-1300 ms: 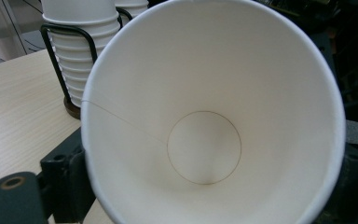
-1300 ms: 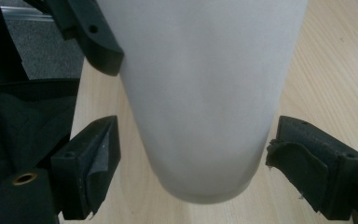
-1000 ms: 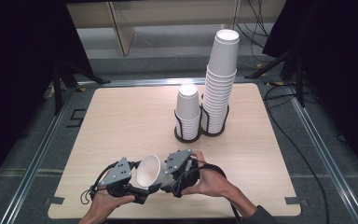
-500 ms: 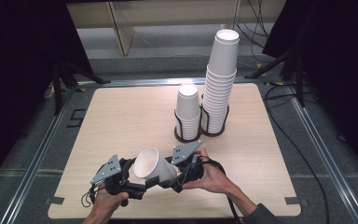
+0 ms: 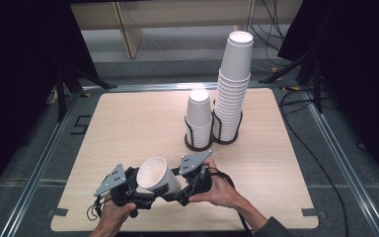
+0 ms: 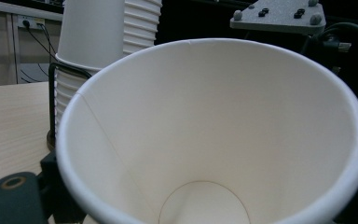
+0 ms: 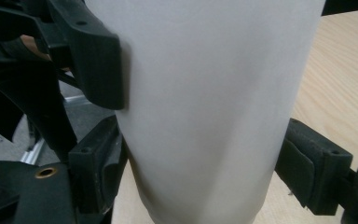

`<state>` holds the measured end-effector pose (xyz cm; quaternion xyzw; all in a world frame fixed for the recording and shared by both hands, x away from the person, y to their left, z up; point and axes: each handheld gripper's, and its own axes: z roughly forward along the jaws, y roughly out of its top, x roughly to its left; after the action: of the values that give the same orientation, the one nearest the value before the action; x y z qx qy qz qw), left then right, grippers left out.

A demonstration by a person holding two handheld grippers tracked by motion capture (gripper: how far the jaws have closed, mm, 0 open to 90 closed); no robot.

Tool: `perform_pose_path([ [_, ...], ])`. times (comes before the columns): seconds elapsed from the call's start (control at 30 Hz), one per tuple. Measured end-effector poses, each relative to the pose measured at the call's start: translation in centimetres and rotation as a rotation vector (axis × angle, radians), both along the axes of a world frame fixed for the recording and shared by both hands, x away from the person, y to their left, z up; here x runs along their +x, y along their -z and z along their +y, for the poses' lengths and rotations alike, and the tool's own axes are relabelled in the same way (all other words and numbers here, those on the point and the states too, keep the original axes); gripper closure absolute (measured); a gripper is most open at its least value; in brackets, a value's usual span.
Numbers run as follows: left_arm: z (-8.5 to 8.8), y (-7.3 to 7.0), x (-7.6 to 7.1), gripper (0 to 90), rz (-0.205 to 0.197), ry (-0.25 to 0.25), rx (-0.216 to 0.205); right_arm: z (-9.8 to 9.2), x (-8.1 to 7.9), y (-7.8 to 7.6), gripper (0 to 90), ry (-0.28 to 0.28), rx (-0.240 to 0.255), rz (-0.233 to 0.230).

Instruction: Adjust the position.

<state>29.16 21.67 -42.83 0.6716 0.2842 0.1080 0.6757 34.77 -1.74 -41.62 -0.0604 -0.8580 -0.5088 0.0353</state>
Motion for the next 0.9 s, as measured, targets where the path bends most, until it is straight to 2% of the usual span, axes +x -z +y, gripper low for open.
perform_pose_path([
  [0.13, -0.1, 0.0, 0.0, 12.6, -0.002, 0.002, 0.019, 0.0, 0.0, 0.3, 22.1, 0.003, -0.002, 0.024],
  [0.17, -0.1, 0.0, 0.0, 12.9, -0.006, 0.001, 0.027, 0.0, 0.1, 0.3, 21.7, 0.004, -0.001, 0.003],
  [0.2, -0.1, 0.0, 0.0, 13.2, -0.008, -0.002, 0.034, 0.0, 0.1, 0.4, 21.3, 0.008, -0.002, 0.002],
  [0.27, 0.0, -0.1, 0.0, 13.4, -0.034, -0.026, 0.07, -0.2, 0.1, 0.5, 20.6, 0.019, -0.025, 0.008],
  [0.37, 0.4, -0.4, 0.1, 13.7, -0.037, -0.071, 0.093, -0.9, 0.3, 0.6, 18.2, 0.062, -0.063, -0.014],
  [0.53, 1.2, -0.3, 0.6, 13.8, -0.036, -0.132, 0.149, -2.7, 0.7, 1.0, 18.0, 0.134, -0.063, -0.006],
  [0.57, 1.3, -0.3, 0.7, 13.8, -0.044, -0.143, 0.173, -3.0, 0.7, 1.1, 18.2, 0.148, -0.068, -0.021],
  [0.6, 1.3, -0.2, 0.8, 13.8, -0.047, -0.156, 0.174, -3.4, 0.7, 1.2, 18.7, 0.155, -0.079, -0.019],
  [0.73, 1.8, -0.3, 1.1, 13.8, -0.052, -0.199, 0.241, -4.6, 0.5, 1.4, 19.9, 0.197, -0.088, -0.029],
  [0.77, 1.8, -0.2, 1.2, 13.8, -0.058, -0.213, 0.24, -4.9, 0.5, 1.4, 20.3, 0.209, -0.092, -0.035],
  [0.8, 2.0, -0.2, 1.3, 13.8, -0.055, -0.228, 0.263, -5.3, 0.4, 1.4, 20.3, 0.224, -0.099, -0.038],
  [0.9, 2.4, -0.1, 1.7, 13.7, -0.058, -0.255, 0.287, -6.2, 0.3, 1.5, 20.4, 0.26, -0.118, -0.036],
])
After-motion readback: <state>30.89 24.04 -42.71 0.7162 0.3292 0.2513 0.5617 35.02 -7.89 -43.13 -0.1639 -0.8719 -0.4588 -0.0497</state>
